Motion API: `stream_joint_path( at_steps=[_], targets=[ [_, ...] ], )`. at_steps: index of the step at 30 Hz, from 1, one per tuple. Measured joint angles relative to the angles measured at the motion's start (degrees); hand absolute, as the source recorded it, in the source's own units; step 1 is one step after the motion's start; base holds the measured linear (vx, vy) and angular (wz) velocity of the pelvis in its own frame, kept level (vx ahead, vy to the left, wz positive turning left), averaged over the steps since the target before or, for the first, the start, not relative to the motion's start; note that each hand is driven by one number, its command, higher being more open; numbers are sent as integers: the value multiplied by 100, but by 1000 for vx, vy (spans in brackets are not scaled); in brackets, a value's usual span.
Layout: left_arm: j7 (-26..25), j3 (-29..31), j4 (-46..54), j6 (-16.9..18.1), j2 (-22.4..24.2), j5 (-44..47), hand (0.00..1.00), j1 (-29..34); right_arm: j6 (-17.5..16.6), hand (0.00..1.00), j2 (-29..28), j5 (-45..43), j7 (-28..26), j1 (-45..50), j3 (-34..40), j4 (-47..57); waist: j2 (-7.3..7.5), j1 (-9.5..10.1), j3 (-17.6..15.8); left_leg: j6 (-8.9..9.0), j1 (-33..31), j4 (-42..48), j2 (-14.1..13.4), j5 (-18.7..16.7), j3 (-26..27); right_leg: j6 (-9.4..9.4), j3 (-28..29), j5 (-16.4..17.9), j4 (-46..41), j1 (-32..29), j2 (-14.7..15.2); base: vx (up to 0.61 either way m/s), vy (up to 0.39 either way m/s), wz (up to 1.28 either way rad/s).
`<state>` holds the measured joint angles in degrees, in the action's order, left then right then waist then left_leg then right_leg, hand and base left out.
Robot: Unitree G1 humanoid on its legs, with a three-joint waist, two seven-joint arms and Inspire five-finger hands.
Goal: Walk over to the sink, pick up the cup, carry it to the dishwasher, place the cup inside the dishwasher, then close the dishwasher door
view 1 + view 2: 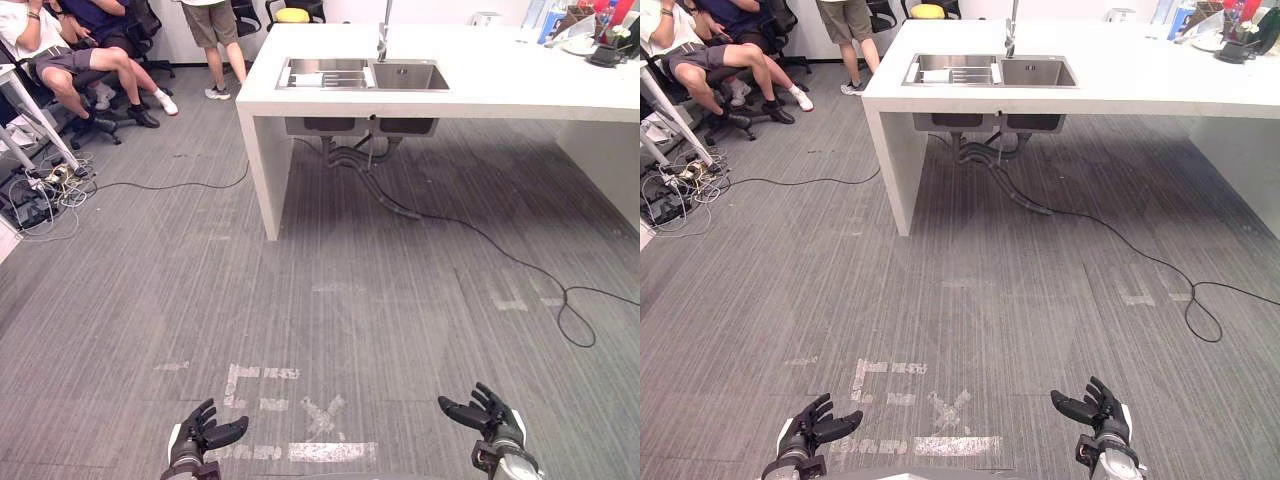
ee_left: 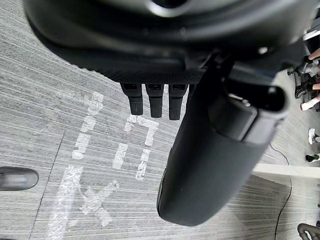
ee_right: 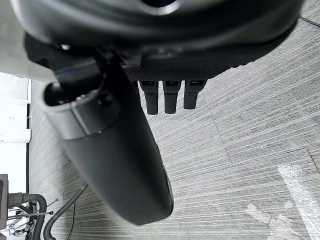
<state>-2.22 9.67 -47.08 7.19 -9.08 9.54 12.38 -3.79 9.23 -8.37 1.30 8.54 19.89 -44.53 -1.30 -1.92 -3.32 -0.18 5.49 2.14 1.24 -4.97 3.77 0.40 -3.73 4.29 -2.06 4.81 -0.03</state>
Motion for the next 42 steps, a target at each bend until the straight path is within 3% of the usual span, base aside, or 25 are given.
stream_joint_path(
  at_steps=[15,18,22,24,25,27,28,30,31,34,35,36,37,38,39,40,41,42],
  targets=[
    [94,-126,194,1,-1,10,90,-36,21,90,45,8,-10,-88,-6,-18,-27,-47,-153,8,-4,-45,-2,-6,206,-1,138,-1,-7,-110,-5,12,-1,-6],
    [47,-126,279,1,25,71,90,-43,27,90,94,8,-4,-186,-6,-15,-63,-44,-194,57,-92,69,-41,-110,336,-2,229,5,-71,-209,-28,-21,3,-16],
    [-45,-119,504,2,98,224,90,-28,32,90,134,8,35,-211,-3,-8,-84,-35,-307,-4,-254,352,-78,-342,388,-16,227,137,-170,-304,-48,-9,3,-5],
    [-57,-119,715,2,148,292,90,25,32,90,133,7,82,-243,-1,29,-96,-18,-343,-73,-467,718,-109,-617,449,-15,159,475,-697,-615,-3,11,12,-13],
    [-61,-123,839,2,169,295,90,43,32,90,134,7,124,-264,-1,43,-84,30,-357,-104,-624,1059,-93,-866,498,77,113,859,-1344,-914,93,62,26,-14],
    [-72,-133,925,2,177,295,90,35,38,90,135,8,145,-270,-3,42,-34,12,-395,-174,-674,1312,-32,-1103,505,183,49,1170,-2043,-1137,216,146,30,-7],
    [-150,-175,950,2,171,309,90,7,56,90,135,8,153,-298,-19,43,-53,17,-446,-282,-615,1423,-23,-1304,504,302,-72,1281,-3004,-1516,317,248,40,-4],
    [-208,-262,1003,0,104,381,90,-3,73,90,101,8,152,-292,-36,43,-31,3,-503,-296,-447,1434,-13,-1373,461,372,-218,1193,-4105,-1914,457,264,19,11],
    [-254,-280,1094,2,83,410,90,5,119,90,93,8,147,-281,-52,43,13,-40,-591,-305,-207,1438,-7,-1489,395,282,-366,1355,-4711,-2179,585,398,-6,22],
    [-287,-280,1131,1,88,508,90,-132,124,90,201,6,147,-391,-63,61,-40,-59,-667,-243,163,1270,-101,-1700,265,224,-631,1549,-4505,-2874,749,426,-25,21],
    [-290,-278,1074,3,130,518,90,-288,123,90,341,4,146,-444,-96,59,-236,-108,-781,-197,394,1052,-321,-1723,169,165,-811,1490,-4103,-3192,615,550,-97,48],
    [-291,-276,999,4,137,519,90,-447,125,90,473,3,139,-489,-157,59,-427,-195,-892,-124,608,926,-600,-1701,90,119,-897,1186,-3445,-3440,473,680,-143,57],
    [-296,-268,995,15,112,519,90,-478,123,90,486,2,140,-490,-172,60,-418,-226,-889,-39,666,926,-648,-1676,28,146,-881,948,-3129,-3567,425,778,-217,59],
    [-349,-249,977,64,51,518,90,-513,122,90,499,2,146,-469,-194,60,-302,-233,-881,229,876,958,-701,-1697,-44,105,-725,214,-2321,-3656,391,873,-297,56],
    [-401,-238,930,91,0,515,90,-514,121,90,509,-1,163,-389,-231,55,-146,-270,-848,425,1102,1199,-720,-1806,-191,-220,-634,-1018,-2164,-3590,489,939,-345,50],
    [-424,-234,762,75,116,520,90,-648,135,90,603,-6,192,-502,-227,-11,-384,-276,-917,701,1022,1781,-1016,-1676,-242,-368,-857,-438,-2826,-3593,353,769,-287,43],
    [-400,-240,762,76,119,518,90,-680,133,90,584,-21,204,-554,-231,-8,-356,-311,-919,801,863,2183,-1042,-1428,-261,-352,-886,-182,-2941,-3537,369,585,-220,24],
    [-399,-261,763,76,155,521,90,-716,131,90,565,-56,204,-621,-251,0,-343,-324,-930,704,561,2940,-1094,-835,-252,-394,-928,65,-2984,-3345,344,740,-306,28]
  ],
)
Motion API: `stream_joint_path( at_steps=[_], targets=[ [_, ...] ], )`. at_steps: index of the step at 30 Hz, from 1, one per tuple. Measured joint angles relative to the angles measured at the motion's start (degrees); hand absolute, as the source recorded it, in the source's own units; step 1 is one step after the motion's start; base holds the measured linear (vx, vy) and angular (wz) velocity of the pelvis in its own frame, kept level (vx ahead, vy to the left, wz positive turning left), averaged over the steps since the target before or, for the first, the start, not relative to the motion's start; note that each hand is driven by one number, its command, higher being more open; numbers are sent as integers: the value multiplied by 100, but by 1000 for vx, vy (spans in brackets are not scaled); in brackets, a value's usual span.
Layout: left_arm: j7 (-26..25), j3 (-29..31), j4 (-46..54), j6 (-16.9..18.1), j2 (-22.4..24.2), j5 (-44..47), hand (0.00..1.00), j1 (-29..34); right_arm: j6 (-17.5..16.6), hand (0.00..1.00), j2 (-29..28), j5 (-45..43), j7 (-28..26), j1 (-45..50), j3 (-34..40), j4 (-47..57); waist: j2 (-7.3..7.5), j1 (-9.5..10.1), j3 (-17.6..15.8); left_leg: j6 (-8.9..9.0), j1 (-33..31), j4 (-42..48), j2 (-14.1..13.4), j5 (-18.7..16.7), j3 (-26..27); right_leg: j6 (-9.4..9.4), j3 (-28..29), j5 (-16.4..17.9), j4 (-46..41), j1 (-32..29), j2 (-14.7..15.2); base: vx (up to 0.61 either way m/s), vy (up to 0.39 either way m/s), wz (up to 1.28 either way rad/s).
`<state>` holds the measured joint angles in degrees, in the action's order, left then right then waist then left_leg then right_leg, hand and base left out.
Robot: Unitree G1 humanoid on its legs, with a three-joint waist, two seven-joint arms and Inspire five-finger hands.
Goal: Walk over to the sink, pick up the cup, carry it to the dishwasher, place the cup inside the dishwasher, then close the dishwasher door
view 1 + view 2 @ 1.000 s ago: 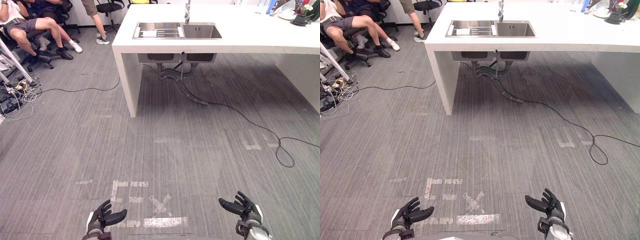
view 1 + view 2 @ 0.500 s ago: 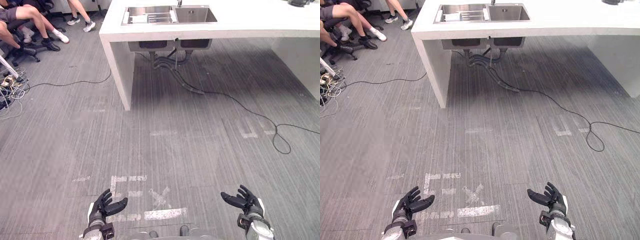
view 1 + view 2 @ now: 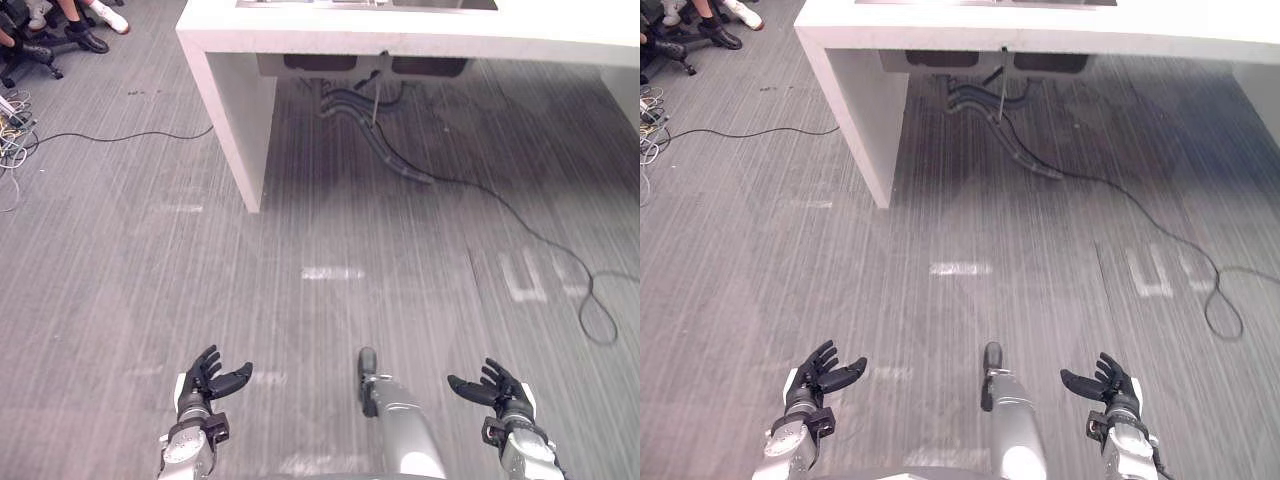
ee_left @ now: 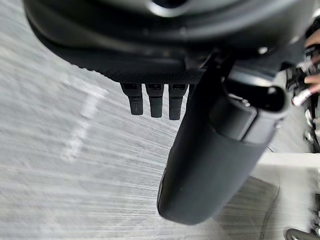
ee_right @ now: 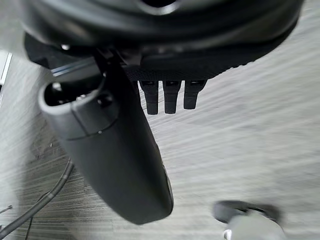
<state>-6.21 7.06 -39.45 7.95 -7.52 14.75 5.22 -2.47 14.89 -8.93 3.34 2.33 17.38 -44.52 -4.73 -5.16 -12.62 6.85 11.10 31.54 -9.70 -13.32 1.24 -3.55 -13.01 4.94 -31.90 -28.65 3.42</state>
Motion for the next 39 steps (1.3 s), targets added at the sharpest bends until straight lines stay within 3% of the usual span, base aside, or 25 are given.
stream_joint_path(
  at_steps=[1,2,3,4,6,8,10,11,12,13,14,16,17,18,19,20,22,24,27,29,30,31,34,35,39],
  targets=[
    [2,-7,27,1,96,5,90,2,-28,90,-36,-52,8,-29,-50,22,-18,25,-34,31,-624,1434,-289,1176,110,-75,-83,206,379,667,-143,738,-310,17],
    [4,-7,45,4,108,9,90,3,-30,90,-54,-64,13,-30,-54,21,-21,37,-44,11,-747,1771,-381,1152,159,-87,-96,219,488,842,-192,865,-357,6],
    [6,-6,122,8,129,27,90,8,-49,90,-165,-107,36,-33,-77,18,-2,137,-68,-237,-1219,2922,-761,837,452,-113,-102,236,955,1508,-399,542,-207,-6],
    [4,-7,207,5,142,75,90,7,-98,90,-233,-123,40,-44,-104,20,73,196,-119,-406,-1549,3495,-898,585,613,-140,-76,253,1304,2011,-477,738,-245,-12],
    [-1,-28,648,-8,188,111,90,56,-208,90,-299,-203,57,-81,-164,55,213,298,-201,-555,-2226,3776,-886,270,870,-156,14,287,1918,2766,-511,550,-152,-4],
    [-20,-101,1537,-23,232,160,90,167,-239,90,-327,-283,102,-164,-176,46,261,343,-250,-589,-3134,2718,-498,5,1037,-99,25,370,2453,3368,-488,511,-35,6],
    [-103,-109,2214,-21,285,163,90,177,-234,90,-382,-282,141,-128,-180,40,353,449,-306,-535,-3333,1166,-19,-14,1034,12,72,520,2579,3649,-362,471,34,-8],
    [-199,-115,2796,-13,374,162,90,177,-234,90,-390,-280,146,-32,-190,39,348,538,-302,-432,-3370,-183,318,253,966,129,106,685,2635,3829,-317,518,97,-21],
    [-323,-123,3362,22,462,151,90,176,-232,90,-384,-277,149,87,-189,7,250,604,-251,-465,-3341,-1297,517,776,819,259,189,927,2626,3990,-371,529,122,-29],
    [-394,-117,3608,67,463,133,90,174,-224,90,-415,-269,150,107,-191,-62,261,661,-245,-592,-3273,-1259,594,1205,698,326,266,1074,2571,4077,-354,707,175,-43],
    [-543,-58,4117,103,408,86,90,149,-219,90,-543,-264,151,153,-190,-181,469,707,-156,-900,-3311,-964,778,1326,669,455,381,1377,2325,4108,-153,784,176,-23],
    [-756,-23,4867,126,460,-60,90,24,-217,90,-579,-264,150,229,-172,-268,547,642,-104,-1093,-3454,-312,880,794,732,681,596,1575,1454,3866,82,673,159,-4],
    [-861,-22,5326,149,444,-224,90,-17,-213,90,-597,-263,131,226,-172,-394,558,633,-107,-1138,-3301,-134,906,486,780,845,809,1531,403,3530,172,518,159,-5],
    [-950,-29,5580,196,405,-397,90,-95,-210,90,-609,-263,110,233,-168,-466,589,597,-124,-1171,-3071,-140,985,307,774,1315,906,1276,-535,3218,285,758,201,5],
    [-1045,-36,5753,242,361,-600,90,-179,-204,90,-629,-264,84,271,-158,-472,604,541,-120,-1193,-2809,-234,1067,177,743,1608,957,1096,-1427,2945,424,595,100,12],
    [-1213,-36,5985,291,340,-846,90,-209,-203,90,-658,-263,40,302,-163,-475,601,498,-123,-1218,-2326,-422,1117,27,738,1445,845,1117,-2392,2618,580,694,82,5],
    [-1470,-21,6494,503,329,-1195,90,-165,-208,90,-798,-252,-88,336,-210,-454,582,455,-117,-1148,-1384,-968,1029,-157,719,987,412,1334,-2852,2107,719,586,9,-10],
    [-1546,-31,6748,716,279,-1359,90,-168,-246,90,-848,-220,-137,318,-256,-439,571,448,-112,-1043,-965,-1258,924,-243,732,776,161,1476,-2539,1661,741,493,-85,-10],
    [-1579,-76,6810,867,73,-1470,90,-170,-260,90,-812,-215,-218,290,-314,-439,423,400,-79,-772,-299,-1680,591,-404,749,621,-100,1378,-890,891,553,507,-156,-1],
    [-1556,-93,6707,877,-42,-1473,90,-172,-261,90,-796,-215,-271,396,-360,-434,448,318,-49,-477,-10,-1687,472,-585,736,530,135,327,586,766,315,549,-216,28],
    [-1476,-178,6476,899,-110,-1493,90,-175,-260,90,-643,-213,-317,538,-445,-449,348,242,40,-281,138,-1551,289,-722,698,319,181,-398,605,883,174,587,-227,15],
    [-1329,-221,6271,841,-224,-1476,90,-201,-229,90,-478,-211,-341,537,-437,-451,131,287,140,-204,81,-1348,58,-656,688,188,152,-254,490,890,-4,687,-271,8],
    [-913,-536,5736,770,-746,-1489,90,-639,-232,90,-263,-212,-381,523,-413,-369,64,222,167,-109,-172,-698,-29,-124,529,31,21,-15,466,1095,-5,451,-205,13],
    [-648,-740,5524,756,-1048,-1557,90,-817,-233,90,-208,-213,-410,546,-410,-319,70,151,164,-76,-344,-209,-87,33,378,-5,-21,9,756,1439,-24,450,-207,34],
    [-76,-936,5271,760,-1826,-1863,90,-951,-321,90,-135,-214,-489,586,-407,-211,71,132,162,-309,-1256,827,-226,-411,419,59,-67,-27,1800,2443,-106,260,-80,19]
  ],
)
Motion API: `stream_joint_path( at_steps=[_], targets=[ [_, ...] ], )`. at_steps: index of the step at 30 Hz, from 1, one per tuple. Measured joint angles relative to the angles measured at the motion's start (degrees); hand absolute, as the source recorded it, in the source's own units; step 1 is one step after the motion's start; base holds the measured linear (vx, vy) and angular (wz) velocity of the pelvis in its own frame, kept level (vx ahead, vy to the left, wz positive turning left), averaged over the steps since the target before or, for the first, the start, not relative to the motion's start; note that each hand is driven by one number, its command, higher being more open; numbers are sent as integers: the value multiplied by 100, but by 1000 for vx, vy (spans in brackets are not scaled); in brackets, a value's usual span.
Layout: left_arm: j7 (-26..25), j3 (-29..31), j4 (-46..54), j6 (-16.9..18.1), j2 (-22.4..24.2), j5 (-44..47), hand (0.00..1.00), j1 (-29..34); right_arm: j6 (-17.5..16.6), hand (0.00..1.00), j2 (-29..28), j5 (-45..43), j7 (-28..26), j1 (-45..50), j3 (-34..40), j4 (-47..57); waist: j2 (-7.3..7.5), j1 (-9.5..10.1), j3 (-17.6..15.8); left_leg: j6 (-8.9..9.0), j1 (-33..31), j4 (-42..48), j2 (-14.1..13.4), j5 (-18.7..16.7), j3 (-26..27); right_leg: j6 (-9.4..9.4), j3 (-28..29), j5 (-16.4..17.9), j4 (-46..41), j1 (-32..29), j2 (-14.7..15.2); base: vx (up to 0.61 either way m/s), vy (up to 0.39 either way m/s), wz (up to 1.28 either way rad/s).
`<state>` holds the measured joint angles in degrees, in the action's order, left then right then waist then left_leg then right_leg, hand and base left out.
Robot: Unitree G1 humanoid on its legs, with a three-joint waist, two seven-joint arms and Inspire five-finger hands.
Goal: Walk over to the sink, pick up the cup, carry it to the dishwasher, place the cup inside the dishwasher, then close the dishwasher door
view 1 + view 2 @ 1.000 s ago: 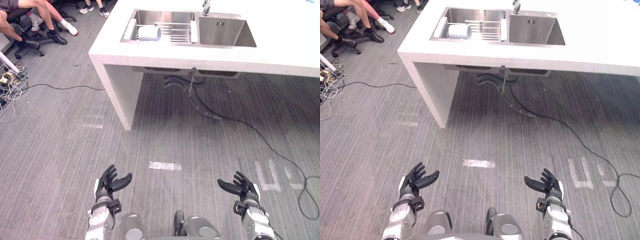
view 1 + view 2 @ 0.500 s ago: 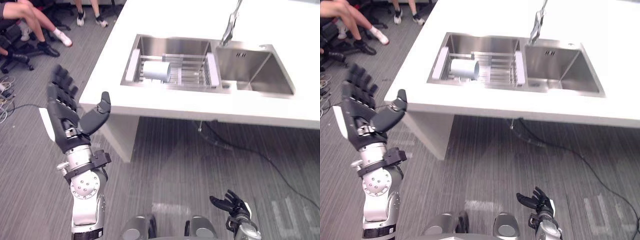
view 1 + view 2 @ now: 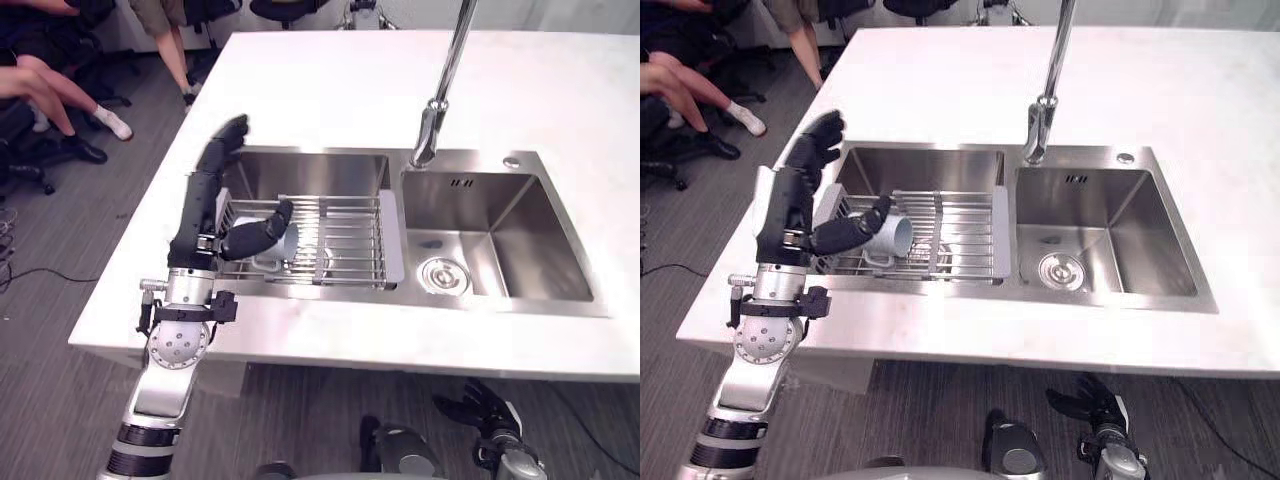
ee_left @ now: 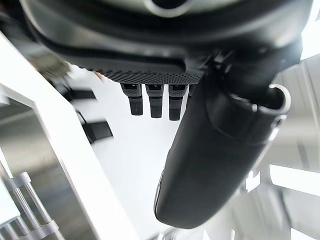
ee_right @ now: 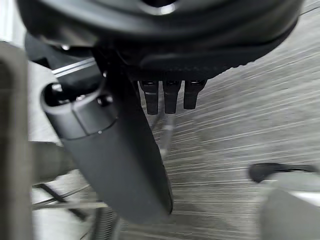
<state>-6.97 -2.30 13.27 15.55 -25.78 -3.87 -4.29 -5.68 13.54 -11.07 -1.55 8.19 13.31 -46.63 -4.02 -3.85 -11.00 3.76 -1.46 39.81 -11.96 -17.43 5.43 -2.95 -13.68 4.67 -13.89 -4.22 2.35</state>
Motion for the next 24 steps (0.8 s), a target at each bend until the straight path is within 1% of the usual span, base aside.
stream_joint_path(
  at_steps=[1,2,3,4,5,6,7,9,10,11,13,18,22,24],
  targets=[
    [24,0,-27,0,-67,-53,90,1,0,90,-1,0,-7,7,-4,-4,-1,22,0,-43,-135,-71,7,-26,-5,6,0,9,67,72,3,103,33,6],
    [97,0,-57,-2,-192,-91,90,0,-3,90,0,2,-32,27,-14,-11,-3,76,2,-86,-383,-397,63,-48,-34,14,-1,12,180,165,22,106,80,1],
    [129,-4,-61,-2,-284,-179,90,0,-4,90,1,2,-46,32,-20,-28,-9,117,3,-81,-525,-820,165,-31,-82,67,7,10,205,194,59,96,102,3],
    [200,-13,-77,-2,-346,-189,90,-3,-3,90,4,3,-51,42,-22,-54,-26,129,2,-54,-602,-1407,274,184,-148,192,9,-13,197,211,87,86,141,-1],
    [257,-43,-98,4,-405,-191,90,-2,-4,90,47,5,-53,75,-27,-64,-146,159,-14,61,-615,-2056,321,1005,-258,340,44,56,98,215,38,80,136,-9],
    [298,-57,-214,25,-456,-194,90,13,10,90,-12,11,-52,80,-61,-126,-55,189,-19,5,-512,-2124,400,994,-162,408,129,100,11,214,107,155,214,-6],
    [370,-61,-359,9,-536,-194,90,23,6,90,-25,32,-97,156,-142,-112,15,176,5,-70,-448,-2301,555,1041,-124,487,135,117,19,210,251,118,148,-4],
    [461,-59,-441,-32,-603,-193,90,94,7,90,-30,131,-103,199,-143,-118,33,176,8,-134,-377,-2437,662,1084,-50,557,191,77,108,221,341,108,137,-7],
    [528,-74,-442,-38,-716,-193,90,246,7,90,-40,174,-104,233,-144,-118,35,172,9,-165,-271,-2580,723,1104,25,617,265,36,212,270,383,110,124,-18],
    [561,-87,-442,-38,-757,-193,90,287,6,90,-47,178,-104,258,-144,-118,36,168,10,-170,-216,-2629,735,1107,44,634,278,23,266,316,389,90,76,-17],
    [691,-188,-504,-37,-879,-194,90,326,7,90,-63,229,-103,368,-147,-121,46,160,16,-181,10,-2824,770,1130,63,656,275,-12,453,526,394,84,15,-4],
    [785,-318,-576,-33,-1162,-348,90,320,7,90,-82,294,-113,356,-267,-134,85,117,94,-146,218,-3310,798,1320,92,638,262,-90,715,620,365,51,-24,-2],
    [894,-499,-939,-36,-1199,-682,90,241,6,90,-83,396,-178,346,-317,-134,99,115,120,-127,320,-3489,790,1389,123,622,268,-184,925,719,324,21,-14,-4],
    [969,-733,-1141,-41,-1309,-985,90,163,6,90,-84,398,-186,354,-387,-133,120,111,158,-128,337,-3584,797,1440,146,616,280,-244,1014,720,296,-5,-11,-4]
  ],
)
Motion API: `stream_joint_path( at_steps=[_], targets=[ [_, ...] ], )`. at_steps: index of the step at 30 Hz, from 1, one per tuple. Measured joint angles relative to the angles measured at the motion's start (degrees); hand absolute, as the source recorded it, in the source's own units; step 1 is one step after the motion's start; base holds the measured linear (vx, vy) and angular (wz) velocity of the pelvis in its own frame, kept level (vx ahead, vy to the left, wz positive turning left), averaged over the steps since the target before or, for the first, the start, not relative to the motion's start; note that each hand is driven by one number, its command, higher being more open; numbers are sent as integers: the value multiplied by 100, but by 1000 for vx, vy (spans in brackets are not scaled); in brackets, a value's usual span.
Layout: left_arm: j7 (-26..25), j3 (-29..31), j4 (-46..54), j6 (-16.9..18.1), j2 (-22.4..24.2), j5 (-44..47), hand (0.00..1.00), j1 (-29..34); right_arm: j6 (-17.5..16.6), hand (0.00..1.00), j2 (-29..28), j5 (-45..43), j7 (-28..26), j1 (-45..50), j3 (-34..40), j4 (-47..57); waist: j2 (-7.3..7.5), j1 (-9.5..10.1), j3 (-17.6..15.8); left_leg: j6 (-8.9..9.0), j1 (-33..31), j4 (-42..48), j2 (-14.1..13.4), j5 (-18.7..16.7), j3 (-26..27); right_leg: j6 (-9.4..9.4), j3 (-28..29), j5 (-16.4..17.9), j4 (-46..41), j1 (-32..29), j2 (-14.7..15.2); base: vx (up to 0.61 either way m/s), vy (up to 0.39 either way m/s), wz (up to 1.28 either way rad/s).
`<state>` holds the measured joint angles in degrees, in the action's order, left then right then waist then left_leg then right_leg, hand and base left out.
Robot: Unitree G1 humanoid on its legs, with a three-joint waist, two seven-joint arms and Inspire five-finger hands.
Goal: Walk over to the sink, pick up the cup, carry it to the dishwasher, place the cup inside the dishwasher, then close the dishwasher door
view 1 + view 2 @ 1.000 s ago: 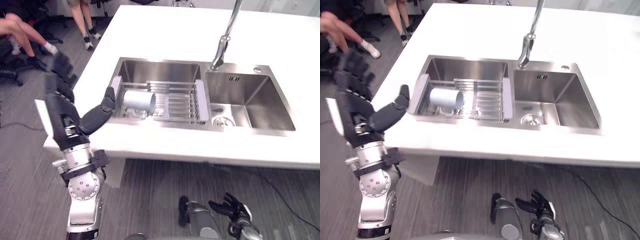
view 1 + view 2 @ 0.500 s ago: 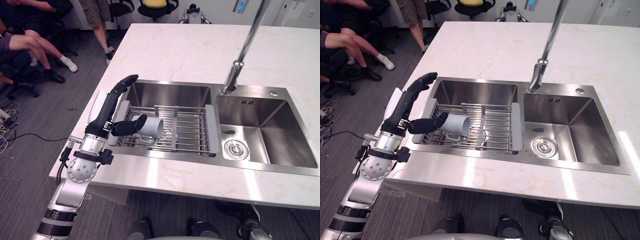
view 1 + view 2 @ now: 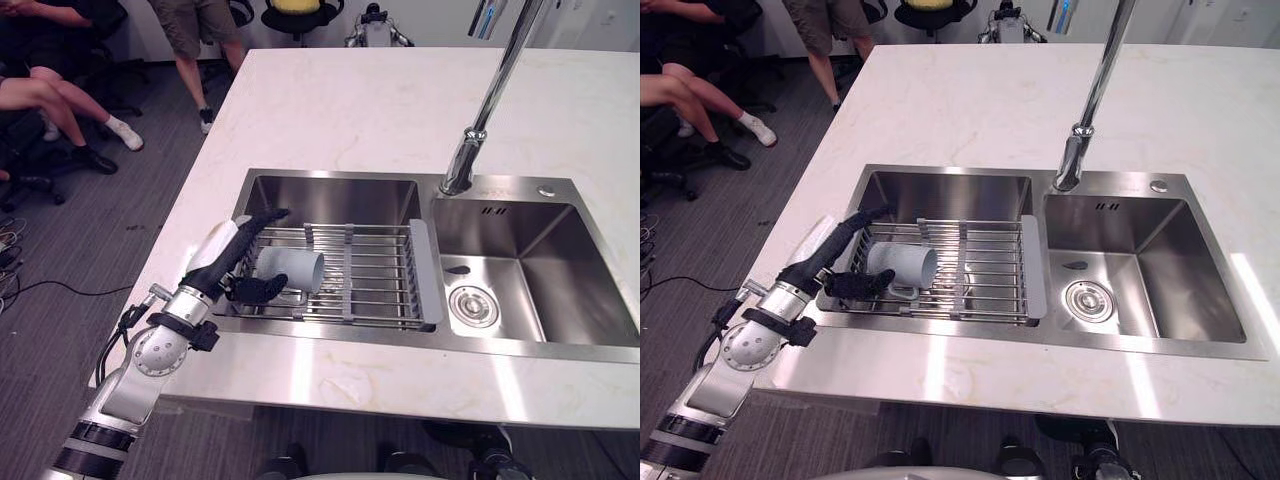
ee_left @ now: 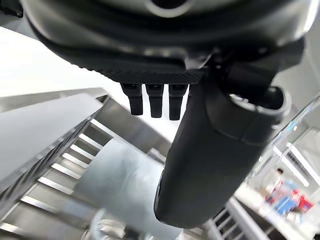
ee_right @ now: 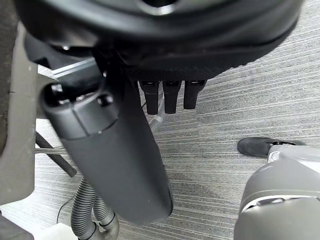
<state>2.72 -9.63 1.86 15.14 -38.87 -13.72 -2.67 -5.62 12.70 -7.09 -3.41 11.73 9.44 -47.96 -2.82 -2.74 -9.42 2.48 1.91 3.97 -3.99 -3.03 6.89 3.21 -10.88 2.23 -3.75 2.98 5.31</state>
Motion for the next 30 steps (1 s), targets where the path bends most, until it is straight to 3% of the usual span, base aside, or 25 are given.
stream_joint_path(
  at_steps=[13,18,19,30],
  targets=[
    [20,-472,-773,-54,-321,-1120,90,-590,3,90,-49,50,-50,100,-96,30,43,-200,97,-51,7,-395,23,236,301,36,264,-410,488,-138,-27,-36,9,-12],
    [20,-802,-993,-128,-324,-1340,90,-1035,4,90,-53,50,-53,119,-95,140,41,-306,97,-58,-43,-422,65,241,325,41,287,-414,494,-209,-20,0,3,-2],
    [18,-885,-1041,-139,-320,-1350,30,-1166,4,90,-53,50,-52,117,-94,156,41,-314,97,-60,-48,-435,67,243,328,43,288,-415,503,-218,-20,0,0,0],
    [6,-994,-1329,-383,-196,-1421,30,-1674,8,90,-145,45,-55,23,-87,266,35,-500,95,-60,-8,-519,88,244,448,64,397,-445,575,-223,-13,5,1,-5]
  ],
)
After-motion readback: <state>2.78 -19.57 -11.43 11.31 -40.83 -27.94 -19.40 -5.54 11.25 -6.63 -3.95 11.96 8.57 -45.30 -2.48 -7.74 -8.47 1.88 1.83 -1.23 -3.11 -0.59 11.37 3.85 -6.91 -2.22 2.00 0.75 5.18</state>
